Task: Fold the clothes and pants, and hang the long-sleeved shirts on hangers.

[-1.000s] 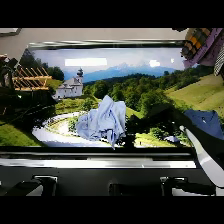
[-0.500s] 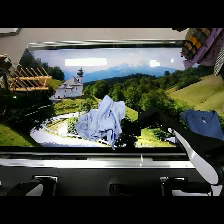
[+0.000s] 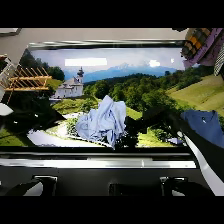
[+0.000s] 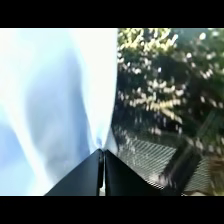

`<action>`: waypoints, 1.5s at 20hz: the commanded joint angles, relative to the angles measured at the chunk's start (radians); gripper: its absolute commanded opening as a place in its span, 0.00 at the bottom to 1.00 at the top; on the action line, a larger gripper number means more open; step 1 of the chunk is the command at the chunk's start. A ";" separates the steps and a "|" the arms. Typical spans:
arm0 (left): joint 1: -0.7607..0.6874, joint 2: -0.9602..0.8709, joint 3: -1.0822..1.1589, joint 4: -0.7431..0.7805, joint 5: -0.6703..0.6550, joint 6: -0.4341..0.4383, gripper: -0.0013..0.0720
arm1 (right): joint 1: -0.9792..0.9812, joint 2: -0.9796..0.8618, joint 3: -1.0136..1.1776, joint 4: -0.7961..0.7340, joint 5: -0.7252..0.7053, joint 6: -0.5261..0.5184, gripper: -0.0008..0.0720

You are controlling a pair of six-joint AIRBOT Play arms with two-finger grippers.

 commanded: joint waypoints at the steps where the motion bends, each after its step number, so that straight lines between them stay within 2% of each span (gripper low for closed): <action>1: -0.035 -0.102 -0.122 -0.157 0.140 0.164 0.75 | -0.003 0.111 0.001 -0.113 -0.079 0.093 0.05; 4: -0.087 -0.209 -0.118 -0.162 0.203 0.192 0.75 | -0.003 0.157 0.001 -0.132 -0.112 0.127 0.05; 8: -0.114 -0.292 -0.117 -0.229 0.243 0.241 0.66 | -0.003 0.198 0.001 -0.134 -0.125 0.153 0.05; 9: -0.114 -0.303 -0.117 -0.248 0.251 0.244 0.52 | -0.003 0.208 0.001 -0.135 -0.124 0.153 0.05; 10: -0.114 -0.308 -0.117 -0.251 0.262 0.244 0.50 | -0.003 0.220 0.001 -0.139 -0.124 0.154 0.05; 12: -0.111 -0.307 -0.111 -0.256 0.263 0.245 0.04 | -0.003 0.247 0.001 -0.160 -0.124 0.174 0.05; 15: -0.093 -0.292 -0.024 -0.253 0.196 0.244 0.04 | -0.003 0.306 0.003 -0.215 -0.109 0.175 0.05; 17: -0.063 -0.248 0.090 -0.210 0.135 0.238 0.03 | -0.003 0.358 0.044 -0.318 -0.095 0.176 0.05; 22: 0.015 -0.078 0.545 0.161 -0.014 0.055 0.03 | -0.003 0.460 0.383 -0.699 -0.098 0.188 0.05; 25: 0.048 0.020 0.811 0.294 -0.054 -0.006 0.03 | -0.003 0.527 0.605 -0.910 -0.100 0.203 0.05; 27: 0.064 0.092 0.940 0.372 -0.055 -0.062 0.03 | -0.003 0.584 0.732 -1.004 -0.102 0.202 0.05; 30: 0.072 0.205 1.018 0.468 -0.055 -0.172 0.04 | -0.003 0.676 0.841 -1.071 -0.098 0.201 0.05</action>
